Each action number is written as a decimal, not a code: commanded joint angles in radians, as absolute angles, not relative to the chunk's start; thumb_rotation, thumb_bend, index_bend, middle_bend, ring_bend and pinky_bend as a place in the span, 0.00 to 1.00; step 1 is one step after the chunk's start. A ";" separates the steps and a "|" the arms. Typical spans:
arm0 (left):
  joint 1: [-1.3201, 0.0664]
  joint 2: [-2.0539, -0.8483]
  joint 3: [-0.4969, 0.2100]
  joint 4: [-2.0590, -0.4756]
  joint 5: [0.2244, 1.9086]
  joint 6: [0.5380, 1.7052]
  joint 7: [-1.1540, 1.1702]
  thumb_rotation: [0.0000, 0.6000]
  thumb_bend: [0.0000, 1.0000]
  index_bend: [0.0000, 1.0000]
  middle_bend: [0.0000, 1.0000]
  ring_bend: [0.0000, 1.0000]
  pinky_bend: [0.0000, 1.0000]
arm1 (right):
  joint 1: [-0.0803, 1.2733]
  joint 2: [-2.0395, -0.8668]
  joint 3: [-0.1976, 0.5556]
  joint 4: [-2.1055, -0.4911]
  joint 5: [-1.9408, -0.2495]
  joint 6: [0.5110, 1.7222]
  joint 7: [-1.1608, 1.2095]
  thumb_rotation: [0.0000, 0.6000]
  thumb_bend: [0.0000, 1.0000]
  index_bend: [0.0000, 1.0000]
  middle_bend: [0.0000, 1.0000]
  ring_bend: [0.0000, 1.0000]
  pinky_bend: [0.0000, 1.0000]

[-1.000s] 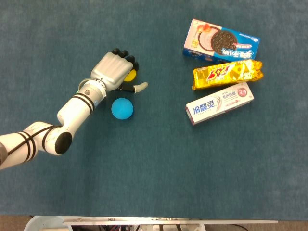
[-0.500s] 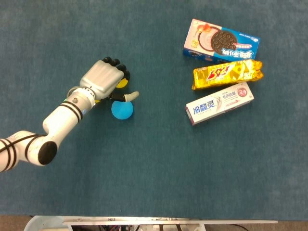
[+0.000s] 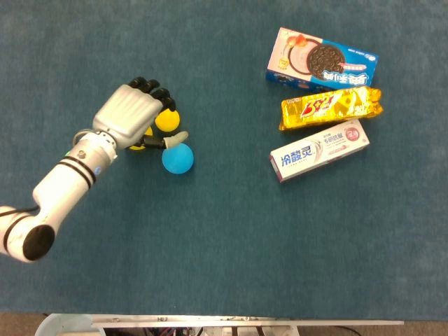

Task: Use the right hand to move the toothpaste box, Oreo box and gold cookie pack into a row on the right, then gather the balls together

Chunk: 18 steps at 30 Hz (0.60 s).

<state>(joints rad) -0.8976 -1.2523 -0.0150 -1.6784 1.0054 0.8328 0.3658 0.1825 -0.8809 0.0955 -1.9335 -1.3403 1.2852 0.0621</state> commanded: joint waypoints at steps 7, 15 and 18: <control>-0.700 -1.166 -0.029 -1.728 1.180 1.083 0.130 0.95 0.21 0.28 0.22 0.12 0.13 | 0.173 -0.888 0.091 -1.927 -1.336 1.292 0.059 1.00 0.27 0.35 0.44 0.35 0.53; -0.546 -1.108 -0.005 -1.762 1.250 1.247 0.036 1.00 0.21 0.28 0.22 0.12 0.13 | 0.153 -0.921 0.086 -1.903 -1.332 1.334 0.006 1.00 0.27 0.35 0.44 0.35 0.53; -0.492 -1.097 0.005 -1.776 1.264 1.293 0.002 1.00 0.21 0.28 0.22 0.12 0.13 | 0.148 -0.939 0.083 -1.888 -1.329 1.342 -0.010 1.00 0.27 0.35 0.44 0.35 0.53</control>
